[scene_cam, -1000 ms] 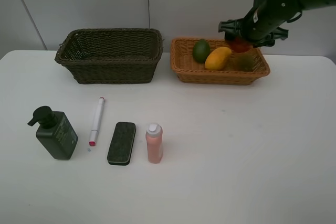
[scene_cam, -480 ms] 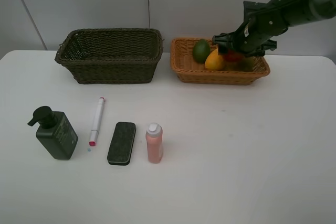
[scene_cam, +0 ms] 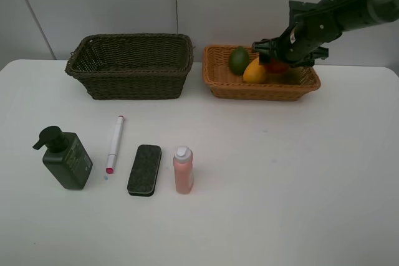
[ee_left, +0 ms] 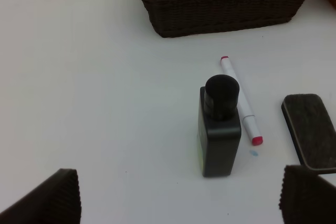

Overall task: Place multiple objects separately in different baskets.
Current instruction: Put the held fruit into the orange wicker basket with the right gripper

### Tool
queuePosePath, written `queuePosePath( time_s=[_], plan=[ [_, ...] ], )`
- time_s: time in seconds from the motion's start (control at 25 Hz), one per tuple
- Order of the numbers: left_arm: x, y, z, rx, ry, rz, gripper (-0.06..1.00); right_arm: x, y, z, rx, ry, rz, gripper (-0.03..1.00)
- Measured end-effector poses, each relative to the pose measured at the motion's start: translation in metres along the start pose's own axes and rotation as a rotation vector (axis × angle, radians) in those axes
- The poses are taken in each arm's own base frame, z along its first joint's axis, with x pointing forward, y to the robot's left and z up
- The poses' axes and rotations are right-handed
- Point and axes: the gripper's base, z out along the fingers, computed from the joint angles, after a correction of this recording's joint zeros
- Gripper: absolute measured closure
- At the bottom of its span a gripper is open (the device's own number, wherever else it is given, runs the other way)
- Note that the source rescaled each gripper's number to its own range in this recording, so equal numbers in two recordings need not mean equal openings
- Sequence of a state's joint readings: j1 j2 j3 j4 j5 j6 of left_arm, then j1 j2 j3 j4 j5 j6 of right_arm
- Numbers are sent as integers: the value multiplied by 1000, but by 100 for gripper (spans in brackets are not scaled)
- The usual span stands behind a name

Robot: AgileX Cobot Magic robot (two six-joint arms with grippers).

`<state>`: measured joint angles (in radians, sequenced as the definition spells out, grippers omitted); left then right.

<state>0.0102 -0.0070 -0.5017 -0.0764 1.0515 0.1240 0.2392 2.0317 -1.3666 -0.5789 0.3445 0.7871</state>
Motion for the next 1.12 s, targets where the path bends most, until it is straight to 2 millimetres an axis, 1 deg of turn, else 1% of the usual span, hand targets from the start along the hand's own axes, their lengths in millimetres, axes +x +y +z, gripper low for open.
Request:
queuePosePath(
  time_s=[0.68,0.72,0.8,0.84,0.96,1.12],
  plan=[
    [0,0,0,0,0,0,-6,1,-1,0,13,13,1,29],
    [0,0,0,0,0,0,-6,1,-1,0,15,14,1,24],
    [0,0,0,0,0,0,-6,1,-2,0,17,14,-1,7],
    [0,0,0,0,0,0,-6,1,-1,0,17,14,0,3],
    [0,0,0,0,0,0,-6,1,-1,0,17,14,0,-2],
    [0,0,0,0,0,0,-6,1,-2,0,18,15,0,-3]
  ],
)
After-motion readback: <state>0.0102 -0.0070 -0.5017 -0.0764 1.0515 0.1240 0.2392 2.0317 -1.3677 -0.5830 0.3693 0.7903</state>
